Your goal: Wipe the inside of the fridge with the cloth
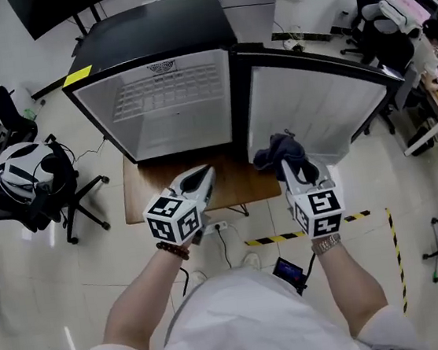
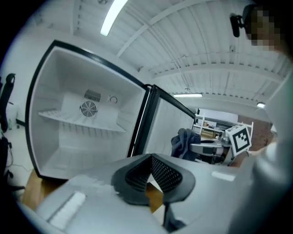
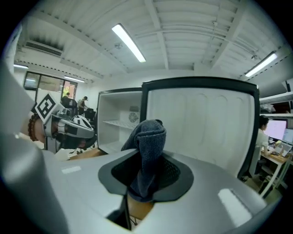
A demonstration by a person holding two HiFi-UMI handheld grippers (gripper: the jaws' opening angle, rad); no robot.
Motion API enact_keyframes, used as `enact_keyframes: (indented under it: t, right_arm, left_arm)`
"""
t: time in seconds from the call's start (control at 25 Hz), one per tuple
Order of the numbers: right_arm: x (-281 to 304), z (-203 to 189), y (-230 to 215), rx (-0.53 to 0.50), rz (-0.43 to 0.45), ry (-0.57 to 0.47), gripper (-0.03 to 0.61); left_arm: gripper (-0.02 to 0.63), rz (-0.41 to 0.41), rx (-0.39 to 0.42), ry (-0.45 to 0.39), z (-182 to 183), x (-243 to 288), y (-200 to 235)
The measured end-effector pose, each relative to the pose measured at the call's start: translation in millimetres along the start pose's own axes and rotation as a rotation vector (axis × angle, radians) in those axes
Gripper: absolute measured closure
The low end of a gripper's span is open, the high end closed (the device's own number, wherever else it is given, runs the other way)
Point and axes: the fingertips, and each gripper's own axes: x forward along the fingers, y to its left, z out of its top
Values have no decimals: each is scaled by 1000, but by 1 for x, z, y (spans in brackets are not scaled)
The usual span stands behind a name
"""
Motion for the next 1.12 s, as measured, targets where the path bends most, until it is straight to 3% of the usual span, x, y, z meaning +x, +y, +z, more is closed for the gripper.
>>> enact_keyframes:
  t: [0.2, 0.48, 0.76, 1.12]
  right_arm:
    - [0, 39, 81, -42, 108, -65, 488]
    - [-2, 72, 168, -52, 209, -115, 488]
    - [-3, 82, 211, -13, 239, -135, 488]
    - [-8, 83, 233, 5, 220, -139, 488]
  left_arm:
    - [607, 37, 148, -40, 24, -60, 8]
    - [607, 112, 250, -90, 49, -125, 28]
    - [607, 102, 298, -129, 58, -160, 25]
    - [609, 52, 337, -131, 57, -177, 15]
